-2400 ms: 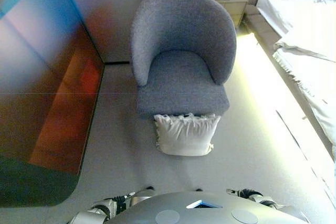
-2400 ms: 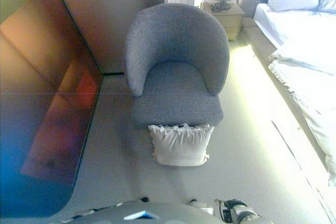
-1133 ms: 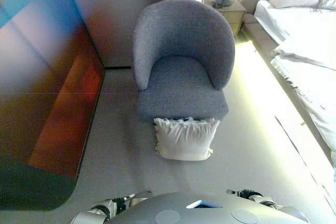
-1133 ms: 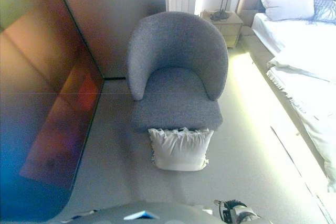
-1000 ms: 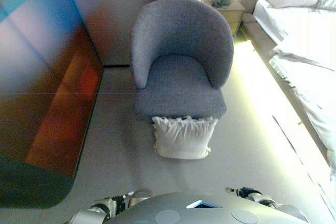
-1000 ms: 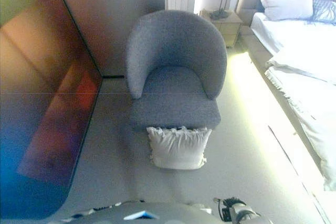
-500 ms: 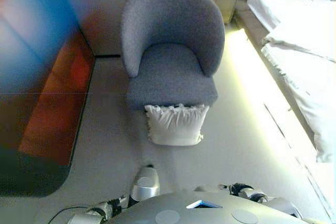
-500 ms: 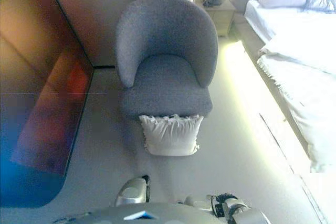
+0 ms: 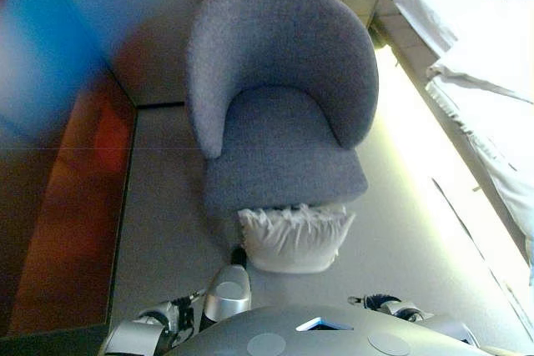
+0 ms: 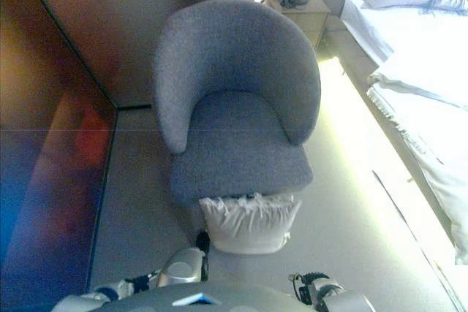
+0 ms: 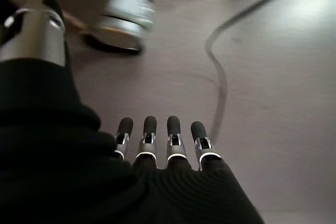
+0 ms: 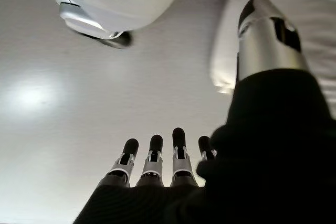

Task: Pick up the cushion and take it to the sofa

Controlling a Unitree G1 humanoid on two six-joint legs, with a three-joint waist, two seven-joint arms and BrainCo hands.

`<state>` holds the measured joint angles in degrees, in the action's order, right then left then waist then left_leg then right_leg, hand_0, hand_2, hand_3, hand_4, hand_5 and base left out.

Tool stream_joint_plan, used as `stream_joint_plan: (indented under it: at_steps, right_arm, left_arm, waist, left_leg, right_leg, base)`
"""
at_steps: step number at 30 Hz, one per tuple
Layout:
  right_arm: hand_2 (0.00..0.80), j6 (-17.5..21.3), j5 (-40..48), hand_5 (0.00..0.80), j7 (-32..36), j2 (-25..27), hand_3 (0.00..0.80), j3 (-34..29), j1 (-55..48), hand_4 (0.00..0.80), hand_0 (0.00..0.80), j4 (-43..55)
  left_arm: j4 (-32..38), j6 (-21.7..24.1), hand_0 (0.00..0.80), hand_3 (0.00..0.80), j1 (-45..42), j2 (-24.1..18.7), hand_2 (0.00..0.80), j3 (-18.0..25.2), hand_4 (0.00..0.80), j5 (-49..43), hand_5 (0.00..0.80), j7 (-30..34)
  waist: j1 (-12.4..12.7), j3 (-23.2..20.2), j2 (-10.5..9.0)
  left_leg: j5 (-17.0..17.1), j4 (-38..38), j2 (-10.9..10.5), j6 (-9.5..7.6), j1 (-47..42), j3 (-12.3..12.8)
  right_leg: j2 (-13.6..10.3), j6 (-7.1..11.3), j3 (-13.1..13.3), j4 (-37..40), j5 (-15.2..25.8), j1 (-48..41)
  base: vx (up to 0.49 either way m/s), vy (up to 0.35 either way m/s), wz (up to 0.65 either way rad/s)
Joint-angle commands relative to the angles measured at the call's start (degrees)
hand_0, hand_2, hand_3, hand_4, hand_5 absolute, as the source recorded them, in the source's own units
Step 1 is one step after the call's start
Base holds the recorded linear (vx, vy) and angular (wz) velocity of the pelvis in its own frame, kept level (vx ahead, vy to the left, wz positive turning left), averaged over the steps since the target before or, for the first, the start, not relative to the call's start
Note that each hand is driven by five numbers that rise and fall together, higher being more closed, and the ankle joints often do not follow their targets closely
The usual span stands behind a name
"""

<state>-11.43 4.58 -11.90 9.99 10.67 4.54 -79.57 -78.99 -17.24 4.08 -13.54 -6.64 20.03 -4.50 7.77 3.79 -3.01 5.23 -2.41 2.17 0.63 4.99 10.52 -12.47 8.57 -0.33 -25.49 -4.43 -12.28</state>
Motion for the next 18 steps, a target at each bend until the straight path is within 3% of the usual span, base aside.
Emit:
stream_joint_plan:
  at_steps: [1,2,3,5,6,11,18]
  right_arm:
    - [0.0,0.43,0.33,0.0,-1.23,3.49,0.0,0.32,0.97,0.0,0.0,3.48]
    - [0.0,0.89,0.83,0.0,-1.25,3.27,0.0,0.69,1.19,0.0,0.0,3.48]
    - [0.0,1.45,0.61,0.0,-1.01,3.01,0.0,1.04,1.47,0.0,0.0,3.49]
    - [0.0,1.67,1.08,0.0,-0.96,2.82,0.0,1.93,2.24,0.0,0.0,4.42]
    - [0.0,1.94,1.49,0.0,-1.25,2.74,0.0,2.23,2.44,0.0,0.0,4.79]
    - [0.0,3.89,1.07,0.0,-1.02,2.88,0.0,1.42,1.38,0.0,0.0,5.19]
    - [0.0,3.73,-2.54,0.0,1.76,3.02,0.0,2.51,0.47,0.0,0.0,3.99]
  left_arm:
    - [-1.24,-1.53,0.0,0.0,-0.03,-0.39,0.0,-1.05,0.0,2.73,0.0,-1.01]
    - [-1.39,-1.53,0.0,0.0,0.59,-0.56,0.0,-1.35,0.0,2.78,0.0,-0.83]
    - [-1.45,-1.63,0.0,0.0,1.13,-0.69,0.0,-1.33,0.0,2.67,0.0,-0.73]
    - [-0.97,-2.15,0.0,0.0,1.92,-0.7,0.0,-1.02,0.0,2.66,0.0,-0.81]
    - [-0.86,-2.32,0.0,0.0,2.29,-0.68,0.0,-1.05,0.0,2.66,0.0,-0.76]
    - [-1.02,-1.45,0.0,0.0,2.03,0.07,0.0,-1.06,0.0,3.61,0.0,-1.05]
    - [-1.33,-1.07,0.0,0.0,-0.77,0.6,0.0,0.05,0.0,4.12,0.0,-4.3]
  waist:
    - [-0.85,-0.78,1.33]
    - [-0.88,-0.64,1.41]
    - [-1.18,-0.29,1.34]
    - [-1.94,0.73,2.05]
    - [-2.47,1.33,2.33]
    - [-5.4,2.39,2.67]
    - [-4.43,0.48,1.48]
  left_leg:
    - [4.07,0.63,0.74,-2.03,4.82,-2.11]
    - [4.25,1.21,0.65,-1.84,4.22,-2.08]
    - [4.13,2.02,0.37,-1.47,2.8,-1.91]
    - [3.42,4.21,0.77,-0.54,-1.19,-2.06]
    - [3.07,4.85,0.94,-0.17,-2.45,-2.39]
    - [0.98,6.16,1.42,0.61,-5.21,-4.21]
    - [-0.59,5.23,2.52,2.01,-7.09,-6.46]
  right_leg:
    - [1.82,-1.09,-2.96,-2.02,8.96,5.08]
    - [3.62,-1.54,-4.53,1.67,7.71,6.44]
    - [3.76,-1.73,-7.17,4.84,6.96,8.39]
    - [2.55,-2.17,-11.14,8.81,7.87,13.57]
    - [2.31,-2.35,-11.73,10.47,8.24,15.21]
    - [0.96,-1.49,-6.35,19.18,10.6,16.38]
    - [2.0,-1.55,-6.74,25.02,9.71,11.05]
  base:
    - [0.311,0.084,-0.02]
    - [0.262,-0.014,0.14]
    - [0.211,-0.06,0.18]
    - [0.125,-0.093,0.0]
    - [0.069,-0.116,-0.12]
    - [0.102,-0.118,0.4]
    - [0.156,-0.184,0.11]
